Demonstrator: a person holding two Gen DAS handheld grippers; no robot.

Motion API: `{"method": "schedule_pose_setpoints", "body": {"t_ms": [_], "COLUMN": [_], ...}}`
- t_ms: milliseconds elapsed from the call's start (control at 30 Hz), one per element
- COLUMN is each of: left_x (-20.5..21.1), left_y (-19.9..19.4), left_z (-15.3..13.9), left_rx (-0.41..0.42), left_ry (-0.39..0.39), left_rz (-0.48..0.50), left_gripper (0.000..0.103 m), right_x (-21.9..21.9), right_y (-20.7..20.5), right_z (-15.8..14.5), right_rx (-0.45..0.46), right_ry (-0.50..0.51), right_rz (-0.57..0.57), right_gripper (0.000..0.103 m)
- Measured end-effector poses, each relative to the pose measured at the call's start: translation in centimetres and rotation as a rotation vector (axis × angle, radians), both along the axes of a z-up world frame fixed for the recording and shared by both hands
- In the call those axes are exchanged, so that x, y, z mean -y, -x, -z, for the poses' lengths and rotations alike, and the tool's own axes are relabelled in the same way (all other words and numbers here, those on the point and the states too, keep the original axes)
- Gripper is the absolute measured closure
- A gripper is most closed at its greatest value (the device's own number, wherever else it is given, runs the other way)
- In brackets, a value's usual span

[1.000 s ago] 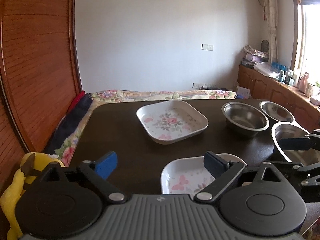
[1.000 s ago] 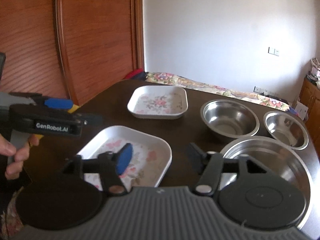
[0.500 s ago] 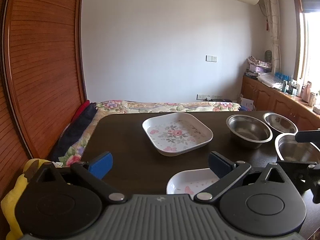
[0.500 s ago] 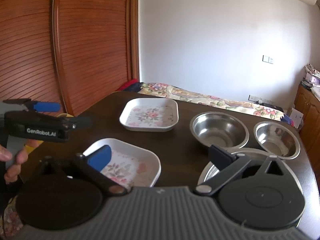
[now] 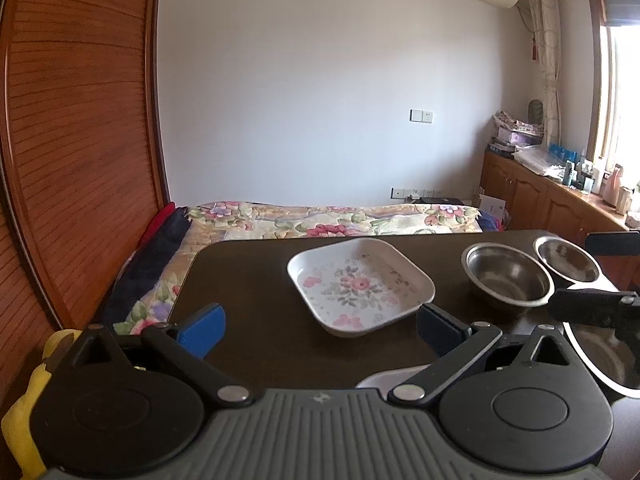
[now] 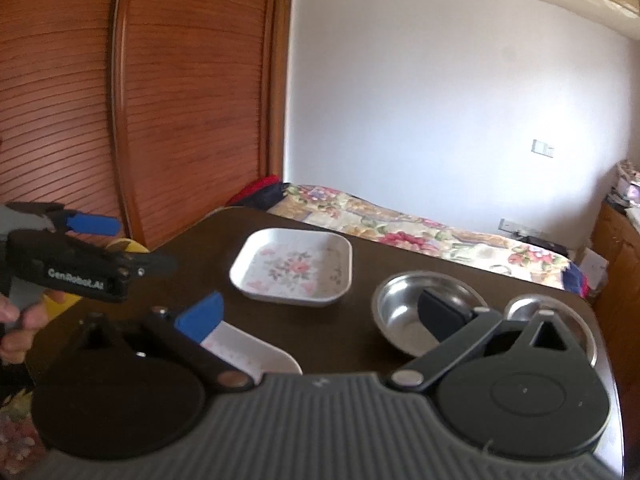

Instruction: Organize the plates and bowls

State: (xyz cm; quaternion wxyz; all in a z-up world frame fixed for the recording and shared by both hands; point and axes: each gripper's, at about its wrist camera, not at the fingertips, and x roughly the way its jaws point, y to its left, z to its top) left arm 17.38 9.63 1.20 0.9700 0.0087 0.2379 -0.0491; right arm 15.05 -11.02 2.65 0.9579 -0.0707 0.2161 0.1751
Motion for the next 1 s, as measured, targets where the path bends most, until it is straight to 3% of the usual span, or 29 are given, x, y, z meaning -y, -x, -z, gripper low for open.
{"method": "schedule_pose_setpoints", "body": {"t_ms": [600, 667, 733, 1000], "left_x": [-0.8, -1.0, -1.1, -2.0], "left_y": [-8.2, -9.0, -9.8, -13.3], "left_z": [0.4, 0.5, 0.5, 0.8], "left_rx": [-0.089, -0.099, -0.109, -0.170], "left_ry": [-0.014, -0.016, -0.017, -0.002], "left_rz": [-0.003, -0.008, -0.013, -0.025], "left_gripper": [0.000, 0.000, 0.000, 0.002], "right_x": [0.1, 0.0, -0.2, -1.7], "right_y": [-9.6, -10.5, -11.4, -14.5], "right_z": [-1.1, -1.0, -1.0, -0.8], "right_rx": [-0.180, -0.190, -0.205, -0.255], "right_ry": [-0.081, -0.081, -0.079, -0.060], "right_rz": [-0.099, -0.107, -0.116, -0.128], "right_gripper": [0.000, 0.003, 0.013, 0.028]}}
